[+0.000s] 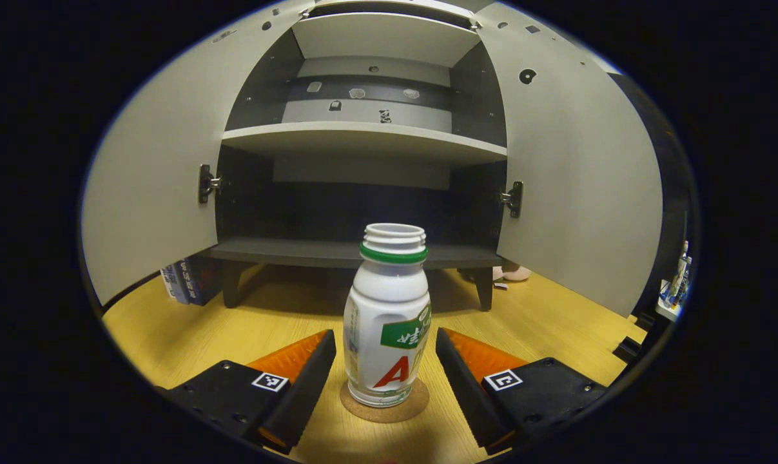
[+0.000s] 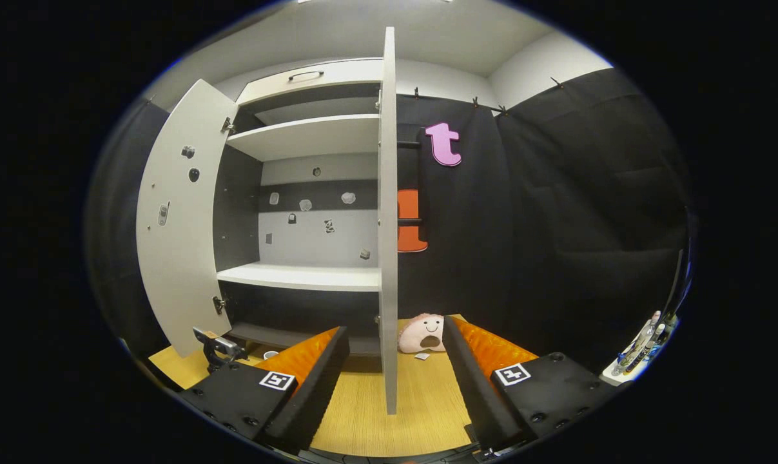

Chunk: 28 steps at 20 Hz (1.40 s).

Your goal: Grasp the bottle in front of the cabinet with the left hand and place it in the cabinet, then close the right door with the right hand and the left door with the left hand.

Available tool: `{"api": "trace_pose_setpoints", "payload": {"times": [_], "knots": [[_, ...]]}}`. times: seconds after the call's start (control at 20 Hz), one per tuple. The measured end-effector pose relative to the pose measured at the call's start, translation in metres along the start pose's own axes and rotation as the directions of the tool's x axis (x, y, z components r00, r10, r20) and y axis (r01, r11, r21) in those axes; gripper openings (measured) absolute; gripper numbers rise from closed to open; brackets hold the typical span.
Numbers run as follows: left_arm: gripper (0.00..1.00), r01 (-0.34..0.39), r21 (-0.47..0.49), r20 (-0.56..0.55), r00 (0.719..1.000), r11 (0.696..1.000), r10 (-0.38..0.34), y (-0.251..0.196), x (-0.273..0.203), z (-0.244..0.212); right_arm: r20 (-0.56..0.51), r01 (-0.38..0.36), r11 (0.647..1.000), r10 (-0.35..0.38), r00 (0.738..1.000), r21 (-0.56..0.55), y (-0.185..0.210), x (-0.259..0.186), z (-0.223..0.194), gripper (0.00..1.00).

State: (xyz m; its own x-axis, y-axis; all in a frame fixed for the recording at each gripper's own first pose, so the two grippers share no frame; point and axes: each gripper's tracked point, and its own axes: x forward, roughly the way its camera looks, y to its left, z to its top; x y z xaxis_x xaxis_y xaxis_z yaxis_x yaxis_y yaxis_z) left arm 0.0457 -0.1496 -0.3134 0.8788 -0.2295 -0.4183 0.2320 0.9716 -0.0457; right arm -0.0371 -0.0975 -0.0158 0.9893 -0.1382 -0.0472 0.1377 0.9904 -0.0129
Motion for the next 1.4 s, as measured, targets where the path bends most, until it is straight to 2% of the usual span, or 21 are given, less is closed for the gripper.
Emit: {"api": "trace_pose_setpoints", "payload": {"times": [0.2, 0.25, 0.4, 0.6, 0.7, 1.05, 1.2, 1.4], "knots": [[0.95, 0.008, -0.007, -0.002, 1.0, 1.0, -0.008, 0.001, -0.001, 0.001, -0.003, 0.005, 1.0, -0.005, 1.0, 0.016, -0.002, -0.003, -0.004, 0.97], [0.79, 0.006, -0.005, -0.003, 1.0, 1.0, -0.006, 0.002, -0.003, 0.004, -0.003, 0.006, 1.0, -0.006, 1.0, 0.021, -0.002, -0.003, -0.005, 0.97], [0.77, 0.077, 0.025, -0.001, 0.997, 0.997, -0.077, -0.009, -0.015, 0.016, -0.001, 0.008, 0.999, -0.008, 1.0, 0.031, -0.003, -0.002, -0.006, 0.97], [0.77, 0.029, 0.129, 0.036, 0.999, 0.991, -0.034, -0.001, -0.04, 0.055, 0.004, 0.004, 0.999, -0.004, 1.0, 0.042, 0.0, -0.003, -0.007, 0.97], [0.78, 0.025, 0.126, 0.054, 0.998, 0.992, -0.032, 0.001, -0.051, 0.078, 0.01, 0.0, 0.999, -0.001, 1.0, 0.046, 0.001, -0.004, -0.007, 0.97], [0.77, 0.018, 0.074, 0.18, 0.983, 0.997, -0.032, 0.011, -0.088, 0.21, 0.006, 0.018, 0.997, -0.018, 1.0, 0.076, -0.006, -0.008, -0.015, 0.97], [0.77, 0.031, 0.055, 0.207, 0.977, 0.998, -0.042, 0.01, -0.086, 0.263, 0.012, 0.047, 0.996, -0.048, 0.999, 0.082, -0.015, -0.012, -0.016, 0.96], [0.77, 0.021, 0.075, 0.264, 0.964, 0.997, -0.04, 0.011, -0.063, 0.33, 0.017, 0.095, 0.992, -0.097, 0.995, 0.082, -0.031, -0.017, -0.016, 0.96]]}}
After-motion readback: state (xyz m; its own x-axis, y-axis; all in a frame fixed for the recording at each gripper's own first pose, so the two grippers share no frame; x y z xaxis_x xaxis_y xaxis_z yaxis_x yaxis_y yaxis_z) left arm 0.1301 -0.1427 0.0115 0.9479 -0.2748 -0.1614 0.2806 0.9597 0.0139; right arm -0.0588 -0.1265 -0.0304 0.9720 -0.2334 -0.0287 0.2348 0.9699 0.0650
